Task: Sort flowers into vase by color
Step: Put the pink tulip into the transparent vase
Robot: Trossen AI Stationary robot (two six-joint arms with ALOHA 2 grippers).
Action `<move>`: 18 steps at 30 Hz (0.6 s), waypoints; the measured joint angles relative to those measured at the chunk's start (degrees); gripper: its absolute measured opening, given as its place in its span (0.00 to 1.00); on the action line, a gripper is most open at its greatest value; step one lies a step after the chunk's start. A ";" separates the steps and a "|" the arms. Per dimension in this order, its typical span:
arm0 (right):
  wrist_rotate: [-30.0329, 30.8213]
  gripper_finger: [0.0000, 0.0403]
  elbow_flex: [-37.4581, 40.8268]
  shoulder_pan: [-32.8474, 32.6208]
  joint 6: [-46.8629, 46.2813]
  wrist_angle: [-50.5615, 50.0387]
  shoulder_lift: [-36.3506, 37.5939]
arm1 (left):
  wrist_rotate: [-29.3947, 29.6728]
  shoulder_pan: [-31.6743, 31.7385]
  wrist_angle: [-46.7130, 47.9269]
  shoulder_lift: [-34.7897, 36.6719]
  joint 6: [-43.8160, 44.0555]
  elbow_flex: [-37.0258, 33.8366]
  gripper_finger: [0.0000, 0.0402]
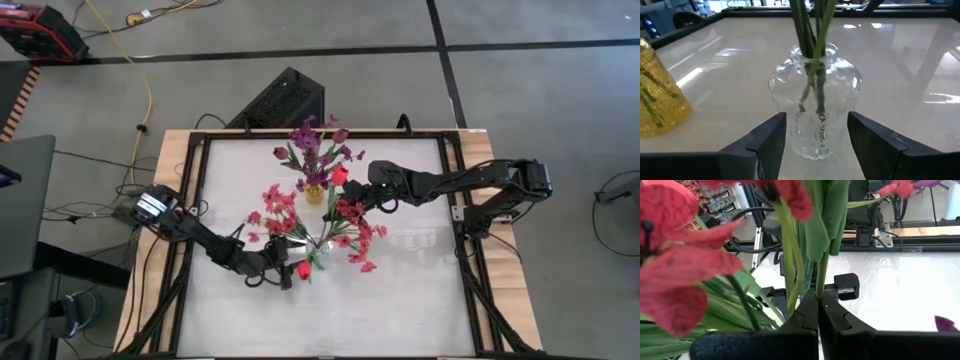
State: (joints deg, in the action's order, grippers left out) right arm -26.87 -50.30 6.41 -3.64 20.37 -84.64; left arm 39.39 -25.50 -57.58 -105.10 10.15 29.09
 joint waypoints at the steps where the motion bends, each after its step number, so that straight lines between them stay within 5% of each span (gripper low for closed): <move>1: 0.00 0.05 0.00 -0.06 -0.10 0.06 0.00 | 0.19 0.22 0.02 0.00 -0.02 0.14 0.51; 18: 3.02 0.05 0.00 -2.25 2.67 -4.35 -0.17 | -2.03 3.48 0.15 0.00 -0.41 2.11 0.51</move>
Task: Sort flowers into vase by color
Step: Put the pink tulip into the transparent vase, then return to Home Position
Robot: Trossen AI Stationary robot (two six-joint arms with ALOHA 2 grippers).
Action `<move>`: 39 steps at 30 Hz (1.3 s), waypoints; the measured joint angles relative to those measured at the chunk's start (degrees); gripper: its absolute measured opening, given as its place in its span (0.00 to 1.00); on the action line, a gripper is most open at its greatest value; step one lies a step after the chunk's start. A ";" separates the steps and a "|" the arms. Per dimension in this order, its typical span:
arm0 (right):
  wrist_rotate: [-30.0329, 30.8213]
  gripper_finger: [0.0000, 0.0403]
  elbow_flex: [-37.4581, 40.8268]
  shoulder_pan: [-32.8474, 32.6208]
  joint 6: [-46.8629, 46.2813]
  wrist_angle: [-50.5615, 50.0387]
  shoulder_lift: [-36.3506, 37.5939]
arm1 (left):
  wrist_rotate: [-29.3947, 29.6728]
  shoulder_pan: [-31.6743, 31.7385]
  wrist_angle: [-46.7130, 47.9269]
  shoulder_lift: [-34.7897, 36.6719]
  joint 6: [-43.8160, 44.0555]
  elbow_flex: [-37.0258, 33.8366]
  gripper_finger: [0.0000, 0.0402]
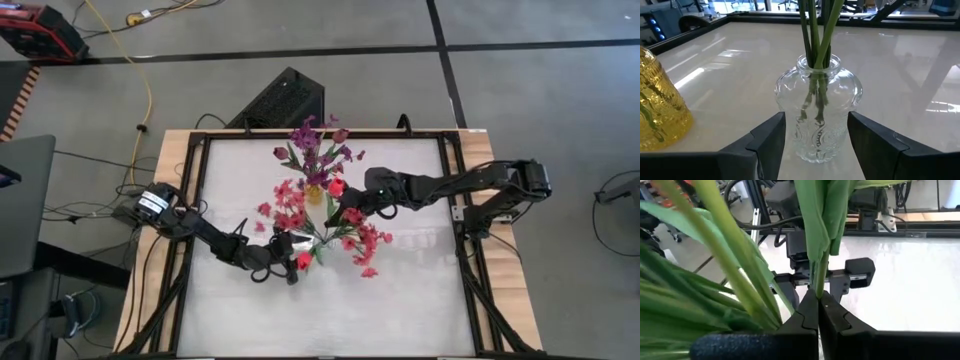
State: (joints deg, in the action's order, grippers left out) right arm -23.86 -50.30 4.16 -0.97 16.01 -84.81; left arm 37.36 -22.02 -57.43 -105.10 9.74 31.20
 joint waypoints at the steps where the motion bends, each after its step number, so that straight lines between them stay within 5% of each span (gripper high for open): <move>1: 0.00 0.05 0.00 -0.04 0.00 0.15 -0.58 | -0.06 0.02 0.00 0.00 0.02 0.00 0.51; 16: -0.07 0.07 -0.15 -0.62 -0.17 0.12 -6.32 | -1.03 0.26 1.14 0.00 0.51 -0.09 0.51; 30: -0.21 0.43 -0.17 1.08 -1.14 -3.55 -4.24 | -1.37 0.26 0.98 0.00 0.54 -0.09 0.51; 39: -0.20 0.58 -0.22 4.01 -0.67 -17.79 8.32 | -2.20 0.22 0.83 0.15 -0.03 -0.13 0.51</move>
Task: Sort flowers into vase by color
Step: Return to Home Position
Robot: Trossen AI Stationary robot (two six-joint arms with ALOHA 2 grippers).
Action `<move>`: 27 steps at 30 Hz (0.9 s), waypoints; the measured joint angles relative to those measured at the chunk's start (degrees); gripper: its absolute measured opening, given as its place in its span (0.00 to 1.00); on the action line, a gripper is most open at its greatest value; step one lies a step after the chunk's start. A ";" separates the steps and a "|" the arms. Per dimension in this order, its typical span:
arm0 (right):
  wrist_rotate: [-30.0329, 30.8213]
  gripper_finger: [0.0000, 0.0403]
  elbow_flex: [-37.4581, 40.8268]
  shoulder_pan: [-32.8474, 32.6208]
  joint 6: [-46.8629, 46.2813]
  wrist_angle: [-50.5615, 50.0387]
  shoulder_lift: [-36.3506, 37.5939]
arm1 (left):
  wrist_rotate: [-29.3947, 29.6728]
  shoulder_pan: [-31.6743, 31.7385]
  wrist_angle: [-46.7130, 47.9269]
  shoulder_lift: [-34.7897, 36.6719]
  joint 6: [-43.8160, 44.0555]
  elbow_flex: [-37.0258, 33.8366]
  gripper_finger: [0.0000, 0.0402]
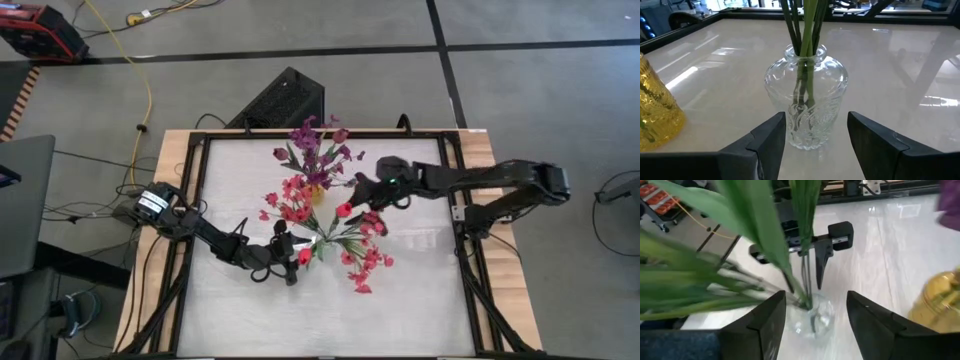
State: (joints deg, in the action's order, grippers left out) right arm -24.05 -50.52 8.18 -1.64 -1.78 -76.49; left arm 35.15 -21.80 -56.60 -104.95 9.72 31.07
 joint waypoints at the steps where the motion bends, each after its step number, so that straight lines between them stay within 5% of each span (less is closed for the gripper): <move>1: -0.02 0.58 0.00 0.30 0.20 -2.00 1.74 | 0.00 0.00 0.04 0.07 0.00 0.00 0.51; 8: 0.94 0.57 0.00 3.08 -0.47 -14.97 14.59 | 0.05 -1.31 3.77 4.38 -2.71 -0.01 0.51; 16: 6.16 0.56 0.61 1.98 -5.16 -27.67 26.91 | 0.08 -3.40 20.01 21.30 -3.49 -1.33 0.51; 20: 7.65 0.56 5.66 -2.64 -9.11 -27.61 32.21 | -0.14 -4.85 21.60 30.75 -6.94 -5.31 0.51; 27: 23.31 0.56 23.41 -14.25 -14.45 -12.13 42.39 | -0.28 -5.79 17.45 46.10 -9.03 -17.46 0.51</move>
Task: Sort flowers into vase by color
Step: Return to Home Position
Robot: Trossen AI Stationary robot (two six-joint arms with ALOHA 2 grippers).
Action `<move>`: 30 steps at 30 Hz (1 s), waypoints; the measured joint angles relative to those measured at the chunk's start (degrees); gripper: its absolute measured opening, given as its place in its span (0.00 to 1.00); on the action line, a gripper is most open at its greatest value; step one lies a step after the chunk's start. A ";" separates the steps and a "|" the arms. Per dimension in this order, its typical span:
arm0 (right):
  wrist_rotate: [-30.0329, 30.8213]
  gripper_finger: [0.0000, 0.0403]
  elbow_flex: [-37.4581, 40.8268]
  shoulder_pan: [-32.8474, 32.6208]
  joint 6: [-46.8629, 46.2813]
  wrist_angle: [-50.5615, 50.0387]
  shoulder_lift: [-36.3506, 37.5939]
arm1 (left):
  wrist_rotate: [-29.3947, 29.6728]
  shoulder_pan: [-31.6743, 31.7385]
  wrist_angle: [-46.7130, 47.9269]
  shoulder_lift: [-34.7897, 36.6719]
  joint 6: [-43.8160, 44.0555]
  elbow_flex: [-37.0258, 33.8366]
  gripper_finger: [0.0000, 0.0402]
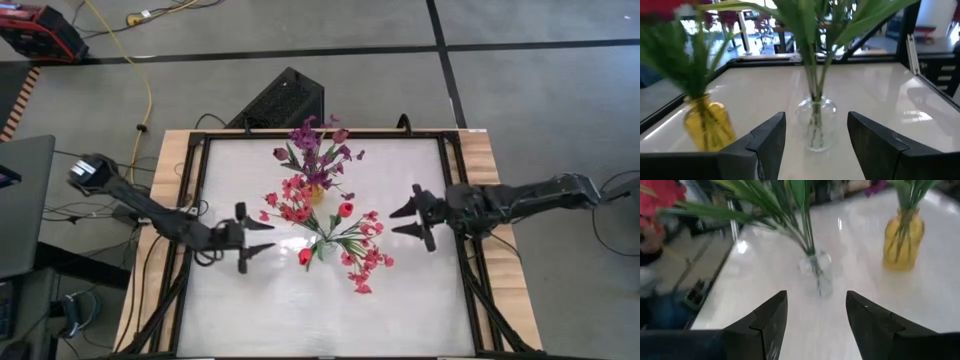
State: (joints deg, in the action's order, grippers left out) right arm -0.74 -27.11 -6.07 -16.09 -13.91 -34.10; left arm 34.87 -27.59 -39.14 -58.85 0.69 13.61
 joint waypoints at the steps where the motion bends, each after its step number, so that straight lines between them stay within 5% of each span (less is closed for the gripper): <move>1: 2.05 0.56 2.94 -1.30 -0.23 4.19 1.30 | -0.05 0.09 -1.34 1.56 -0.05 -1.80 0.51; 12: 12.96 0.56 26.57 -1.30 -0.14 38.66 4.12 | -5.63 4.86 -6.93 12.45 -4.33 -13.02 0.51; 25: 13.07 0.55 26.59 8.15 1.13 36.24 4.12 | -7.18 9.33 12.85 31.00 -5.74 -13.03 0.51; 30: 12.75 0.51 26.30 9.58 1.64 34.39 4.17 | -5.33 9.31 34.04 44.24 -0.14 -11.20 0.51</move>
State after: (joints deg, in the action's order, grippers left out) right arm 12.01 -0.81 3.51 -14.46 20.48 -29.93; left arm 29.54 -18.28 -5.10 -14.61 0.54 2.42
